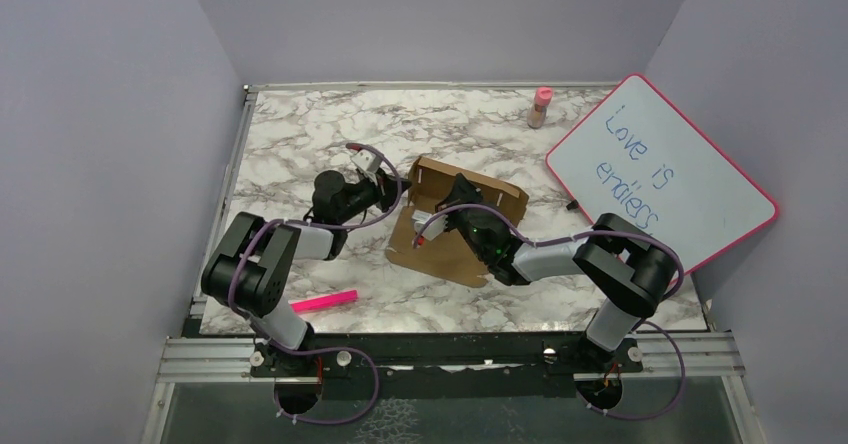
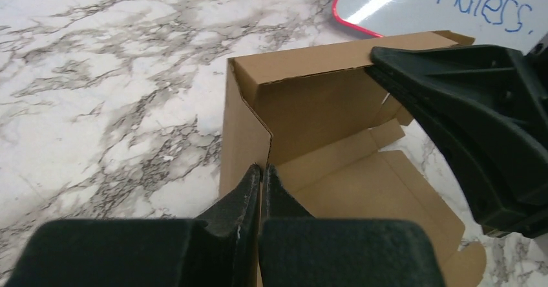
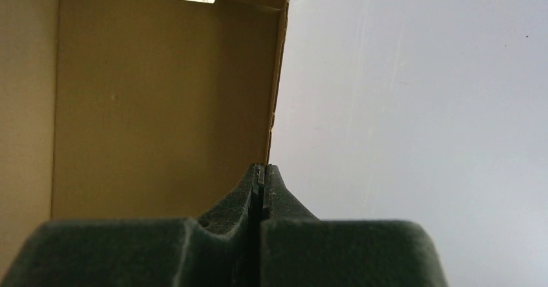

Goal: Fold the paper box

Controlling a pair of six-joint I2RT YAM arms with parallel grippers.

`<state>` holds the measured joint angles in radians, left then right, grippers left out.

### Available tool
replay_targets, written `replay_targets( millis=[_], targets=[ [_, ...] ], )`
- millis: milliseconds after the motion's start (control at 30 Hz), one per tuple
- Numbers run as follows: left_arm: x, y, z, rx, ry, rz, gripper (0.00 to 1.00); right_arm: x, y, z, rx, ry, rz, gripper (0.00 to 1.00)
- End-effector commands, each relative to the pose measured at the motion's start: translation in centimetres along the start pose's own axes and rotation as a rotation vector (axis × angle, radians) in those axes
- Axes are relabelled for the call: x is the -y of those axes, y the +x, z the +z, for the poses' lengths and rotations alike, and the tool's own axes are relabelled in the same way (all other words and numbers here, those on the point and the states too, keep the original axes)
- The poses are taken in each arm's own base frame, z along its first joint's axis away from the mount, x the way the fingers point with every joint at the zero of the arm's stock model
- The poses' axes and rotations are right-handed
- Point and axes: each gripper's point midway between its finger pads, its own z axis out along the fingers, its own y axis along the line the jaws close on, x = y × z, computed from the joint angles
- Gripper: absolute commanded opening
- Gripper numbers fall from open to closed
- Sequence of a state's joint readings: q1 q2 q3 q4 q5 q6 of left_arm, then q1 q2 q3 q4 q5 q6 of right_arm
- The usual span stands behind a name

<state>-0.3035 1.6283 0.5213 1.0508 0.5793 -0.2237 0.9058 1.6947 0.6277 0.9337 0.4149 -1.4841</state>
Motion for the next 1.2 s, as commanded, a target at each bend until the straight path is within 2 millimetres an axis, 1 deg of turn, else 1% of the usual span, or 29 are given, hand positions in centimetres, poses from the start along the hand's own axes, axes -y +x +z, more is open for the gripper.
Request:
replay_targets(
  millis=[0,267,400,533,700,833,967,1100,1167],
  targets=[
    [2.5,-1.7,0.6,0.044,0.042,-0.020,0.00,-0.4,-1.2,0.5,0.043,-0.005,0.006,0.02],
    [2.2,1.6,0.8,-0.018,-0.014,-0.085,0.00,-0.8,-1.2,0.4,0.045,-0.013,0.001,0.02],
    [2.7,3.1,1.3,-0.036,-0.026,-0.096,0.00,-1.3,-1.3,0.4,0.052,-0.024,-0.002,0.03],
    [2.6,3.7,1.4,-0.014,-0.049,-0.131,0.00,-2.2,-1.2,0.2,0.055,-0.051,-0.008,0.03],
    [2.3,4.0,1.3,0.005,-0.066,-0.161,0.00,-2.3,-1.3,-0.2,0.061,-0.063,0.001,0.06],
    [2.0,4.4,1.3,0.002,-0.084,-0.168,0.00,-1.9,-1.8,-0.5,0.072,-0.093,0.047,0.12],
    [1.4,5.0,0.9,-0.005,-0.119,-0.164,0.00,-1.6,-2.5,-0.8,0.090,-0.170,0.133,0.20],
    [1.0,5.3,0.3,-0.007,-0.151,-0.156,0.00,-0.5,-3.6,-1.3,0.123,-0.238,0.270,0.30],
    [0.9,5.4,0.2,-0.006,-0.156,-0.155,0.00,0.6,-4.4,-1.5,0.143,-0.262,0.350,0.34]
  ],
)
